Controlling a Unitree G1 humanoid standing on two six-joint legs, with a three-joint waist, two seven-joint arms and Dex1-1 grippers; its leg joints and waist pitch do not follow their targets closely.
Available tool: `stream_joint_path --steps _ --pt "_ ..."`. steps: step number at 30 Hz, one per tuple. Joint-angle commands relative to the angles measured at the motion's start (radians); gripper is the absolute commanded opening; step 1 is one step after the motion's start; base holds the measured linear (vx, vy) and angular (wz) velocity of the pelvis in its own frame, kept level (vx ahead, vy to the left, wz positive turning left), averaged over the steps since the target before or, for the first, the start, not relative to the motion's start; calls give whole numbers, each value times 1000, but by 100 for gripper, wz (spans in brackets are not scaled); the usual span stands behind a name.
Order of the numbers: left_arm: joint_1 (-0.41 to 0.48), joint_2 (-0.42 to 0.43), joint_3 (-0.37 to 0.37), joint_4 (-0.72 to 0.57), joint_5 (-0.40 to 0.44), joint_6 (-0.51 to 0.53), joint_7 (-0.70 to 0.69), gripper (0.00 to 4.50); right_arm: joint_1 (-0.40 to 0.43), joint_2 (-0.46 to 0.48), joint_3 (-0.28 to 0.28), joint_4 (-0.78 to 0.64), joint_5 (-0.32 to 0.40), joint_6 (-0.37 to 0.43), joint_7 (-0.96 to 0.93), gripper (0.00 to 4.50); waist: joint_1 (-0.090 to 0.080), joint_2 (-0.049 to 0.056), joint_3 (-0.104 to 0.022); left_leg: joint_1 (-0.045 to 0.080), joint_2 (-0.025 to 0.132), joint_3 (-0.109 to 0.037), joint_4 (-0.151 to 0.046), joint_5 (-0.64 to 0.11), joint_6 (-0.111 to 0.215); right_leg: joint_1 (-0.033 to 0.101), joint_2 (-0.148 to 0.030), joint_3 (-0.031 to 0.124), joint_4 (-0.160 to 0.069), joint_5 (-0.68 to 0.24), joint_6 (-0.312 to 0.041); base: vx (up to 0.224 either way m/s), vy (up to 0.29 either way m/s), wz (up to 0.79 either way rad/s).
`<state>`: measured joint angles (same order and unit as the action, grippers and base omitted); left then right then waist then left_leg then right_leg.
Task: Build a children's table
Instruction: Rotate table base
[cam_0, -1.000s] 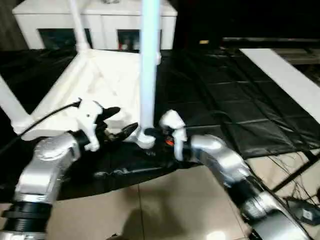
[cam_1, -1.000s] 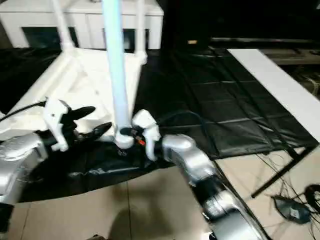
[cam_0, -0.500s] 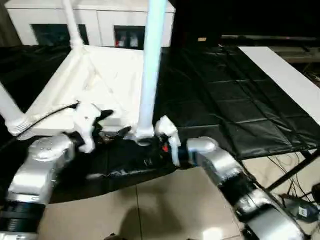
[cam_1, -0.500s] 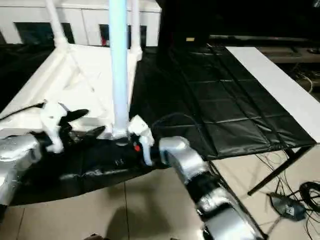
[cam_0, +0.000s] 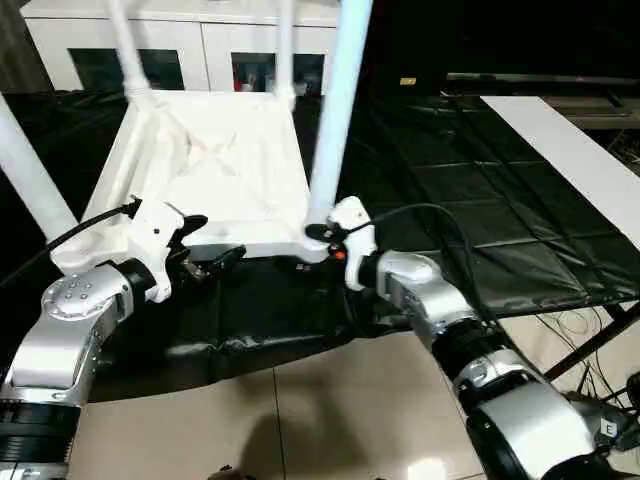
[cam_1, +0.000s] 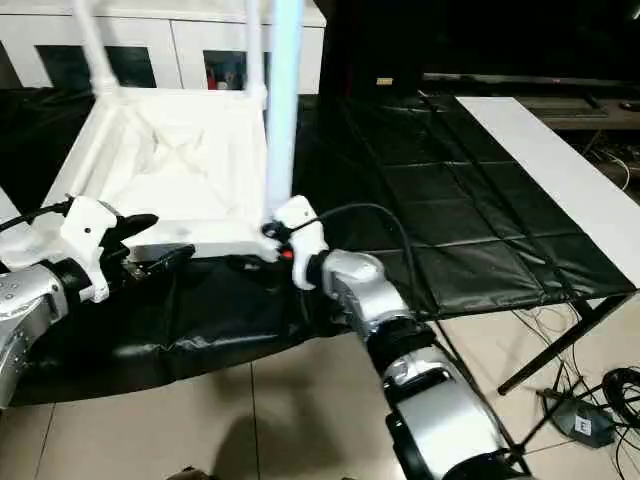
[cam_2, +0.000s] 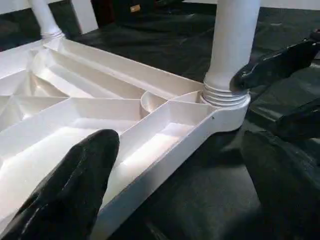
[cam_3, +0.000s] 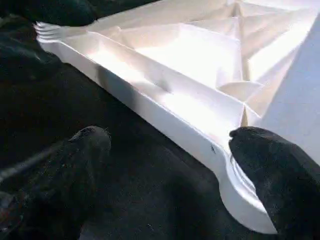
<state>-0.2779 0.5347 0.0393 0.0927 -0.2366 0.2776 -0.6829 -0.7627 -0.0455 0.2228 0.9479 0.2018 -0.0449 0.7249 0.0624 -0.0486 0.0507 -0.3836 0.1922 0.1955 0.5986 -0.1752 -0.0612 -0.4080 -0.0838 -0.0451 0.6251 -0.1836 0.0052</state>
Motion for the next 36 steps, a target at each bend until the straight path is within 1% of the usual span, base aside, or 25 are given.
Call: stream_joint_path --steps 1,2,5,8,10,11,12,13,16,20,21,23,24,25,26,27,28,29,30,31,32,33,34,35,36 --pt "-13 -14 -23 -20 11 -1 3 442 4 -13 -25 8 3 -21 4 450 1 33 -64 27 38 -20 -84 -301 -49 34 -49 38 -64 -157 -220 0 0 0" --pt "-14 -19 -25 -22 9 -1 5 442 9 -16 -26 1 2 -25 5 450 1 36 -65 27 38 -20 -83 -297 -48 34 -49 38 -63 -147 -223 0 0 0" --pt "-29 -124 -9 -10 -12 -23 97 442 115 -59 -45 -186 30 -28 51 450 10 30 -64 29 41 -17 -82 -284 -38 38 -48 39 -64 -110 -221 0 0 0" --pt "-42 -235 54 29 -15 -79 261 442 236 -91 -65 -458 108 79 68 450 25 22 -66 22 40 -21 -84 -244 -12 53 -45 37 -66 -54 -192 0 0 0" --pt "-27 -274 57 18 22 -113 342 442 327 -122 -53 -642 134 150 57 450 22 28 -65 20 39 -24 -85 -264 -13 50 -48 36 -69 -102 -180 0 0 0" --pt "-10 -290 53 3 38 -115 373 442 393 -150 -34 -759 127 189 42 450 25 33 -63 23 40 -24 -87 -272 -14 50 -45 37 -76 -119 -166 0 0 0" --pt "5 -303 51 -11 54 -124 398 442 447 -172 -19 -842 119 214 31 450 29 25 -63 27 43 -24 -84 -264 -14 47 -45 39 -77 -106 -150 0 0 0" --pt "19 -315 51 -29 62 -123 418 442 492 -184 -13 -901 105 223 10 450 30 33 -62 22 41 -24 -87 -275 -15 49 -45 39 -80 -132 -142 0 0 0" --pt "54 -346 49 -79 82 -113 451 442 582 -184 -24 -989 44 230 -64 450 25 32 -59 22 40 -25 -89 -330 -31 40 -44 38 -92 -231 -130 0 0 0" --pt "108 -390 47 -124 121 -110 546 442 653 -136 -108 -1051 -16 266 -242 450 20 30 -53 25 39 -27 -91 -391 -44 30 -41 38 -105 -333 -105 0 0 0" --pt "121 -397 45 -129 135 -121 574 442 660 -128 -131 -1071 -27 284 -304 450 13 39 -49 29 44 -37 -96 -423 -71 24 -27 31 -105 -354 -91 0 0 0" --pt "130 -401 40 -134 158 -135 598 442 662 -123 -147 -1082 -41 306 -358 450 -4 38 -45 46 65 -58 -107 -486 -105 22 7 9 -109 -304 -80 0 0 0" --pt "143 -408 36 -149 181 -146 619 442 643 -113 -175 -1068 -58 322 -429 450 -18 54 -46 64 121 -94 -138 -501 -85 19 16 -9 -87 -221 -115 -25 -60 12" --pt "143 -408 36 -149 181 -146 619 442 643 -113 -175 -1068 -58 322 -429 450 -27 69 -42 61 191 -119 -182 -528 -62 18 12 -27 -34 -142 -149 -25 -60 12" --pt "153 -411 31 -163 198 -154 626 442 624 -103 -191 -1046 -65 330 -464 450 -31 73 -43 57 216 -128 -200 -527 -45 23 8 -36 -1 -108 -152 -19 -113 9" --pt "163 -416 29 -176 207 -151 629 442 604 -88 -207 -1022 -77 331 -499 450 -36 65 -44 59 233 -129 -206 -494 10 14 -4 -36 35 -85 -165 -13 -173 3" --pt "170 -416 27 -183 211 -156 625 442 586 -82 -211 -996 -91 314 -519 450 -37 56 -39 47 219 -105 -209 -506 47 18 -15 -33 41 -86 -187 -13 -173 3" --pt "174 -415 25 -187 210 -157 621 442 576 -80 -212 -981 -100 298 -527 450 -38 47 -42 44 206 -98 -205 -513 62 24 -22 -23 40 -93 -203 -24 -233 2" --pt "182 -423 25 -193 186 -160 607 442 553 -80 -205 -950 -124 270 -544 450 -37 12 -44 38 123 -48 -143 -526 84 19 -25 -5 -28 -174 -273 -29 -238 0" --pt "183 -425 27 -194 184 -158 610 442 550 -75 -207 -946 -119 276 -546 450 -11 -36 -47 40 -75 31 153 -392 125 -5 -44 1 -169 -516 -260 -29 -238 0" --pt "183 -428 28 -195 181 -156 613 442 545 -69 -211 -940 -112 285 -549 450 -3 -40 -49 7 -72 11 192 -302 140 25 -84 20 -172 -664 -212 -18 -204 -12" --pt "179 -427 29 -198 185 -154 626 442 534 -54 -209 -926 -84 310 -536 450 17 -39 -51 -60 -70 -22 176 -208 119 74 -98 55 -137 -683 -73 -30 -186 -8" --pt "176 -426 29 -199 184 -147 627 442 530 -54 -199 -921 -80 315 -522 450 15 -36 -43 -45 -69 -45 121 -188 103 68 -108 75 -138 -650 99 -30 -186 -8" --pt "171 -422 27 -200 182 -147 622 442 528 -56 -186 -917 -78 314 -505 450 15 -30 -41 -35 -65 -57 89 -181 109 74 -109 67 -142 -625 163 -57 -149 7" --pt "167 -420 24 -205 180 -146 614 442 525 -56 -169 -912 -77 315 -485 450 20 3 -46 -2 -31 -77 32 -164 149 69 -108 55 -167 -567 192 -62 -129 -2"
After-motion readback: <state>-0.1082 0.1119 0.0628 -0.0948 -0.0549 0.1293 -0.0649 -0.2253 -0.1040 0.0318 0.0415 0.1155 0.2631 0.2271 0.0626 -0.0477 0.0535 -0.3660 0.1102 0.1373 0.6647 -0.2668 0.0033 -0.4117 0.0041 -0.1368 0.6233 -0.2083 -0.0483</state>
